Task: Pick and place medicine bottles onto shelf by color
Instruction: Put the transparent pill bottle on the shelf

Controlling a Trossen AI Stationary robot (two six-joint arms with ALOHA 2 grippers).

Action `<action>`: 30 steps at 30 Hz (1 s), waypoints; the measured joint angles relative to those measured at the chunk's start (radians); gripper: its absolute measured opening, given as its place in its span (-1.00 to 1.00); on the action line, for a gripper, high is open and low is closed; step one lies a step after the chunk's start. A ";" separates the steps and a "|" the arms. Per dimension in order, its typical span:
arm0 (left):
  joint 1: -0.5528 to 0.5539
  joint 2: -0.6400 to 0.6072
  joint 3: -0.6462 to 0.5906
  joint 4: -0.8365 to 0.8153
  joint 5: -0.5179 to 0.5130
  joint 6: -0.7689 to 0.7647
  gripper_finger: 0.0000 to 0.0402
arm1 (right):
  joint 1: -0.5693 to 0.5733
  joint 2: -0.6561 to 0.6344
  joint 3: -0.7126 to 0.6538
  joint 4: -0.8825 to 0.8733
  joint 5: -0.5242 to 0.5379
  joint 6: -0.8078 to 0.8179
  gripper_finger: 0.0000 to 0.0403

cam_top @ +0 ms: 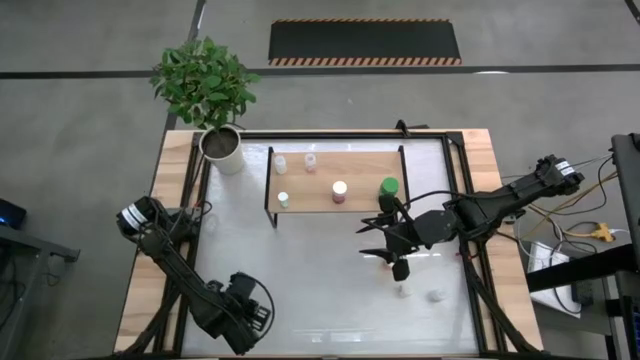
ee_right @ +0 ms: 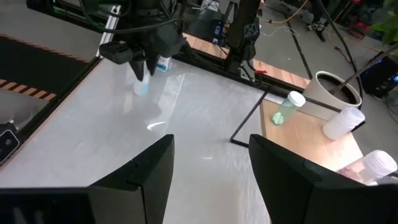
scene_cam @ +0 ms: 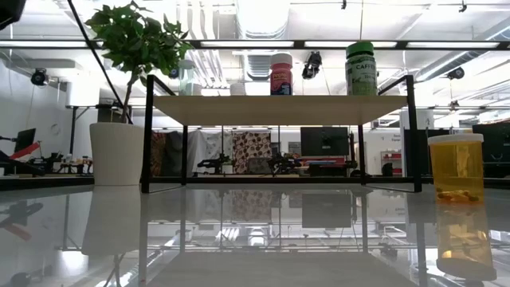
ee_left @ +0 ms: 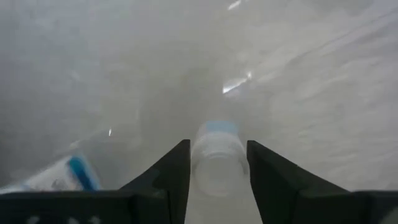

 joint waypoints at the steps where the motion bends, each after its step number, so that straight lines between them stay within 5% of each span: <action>1: 0.004 0.000 0.000 0.001 -0.019 0.011 -0.39 | 0.000 0.000 0.000 0.000 0.000 0.007 -0.01; 7: 0.087 0.000 0.006 0.013 -0.138 0.190 -0.40 | 0.000 0.000 0.000 -0.001 0.000 0.009 -0.01; 20: 0.424 0.000 0.006 0.407 -0.143 1.050 -0.41 | 0.001 -0.006 0.006 -0.159 -0.001 0.181 -0.01; 30: 0.497 0.036 0.006 0.472 -0.073 1.190 -0.41 | 0.043 -0.007 -0.008 -0.326 -0.001 0.391 -0.01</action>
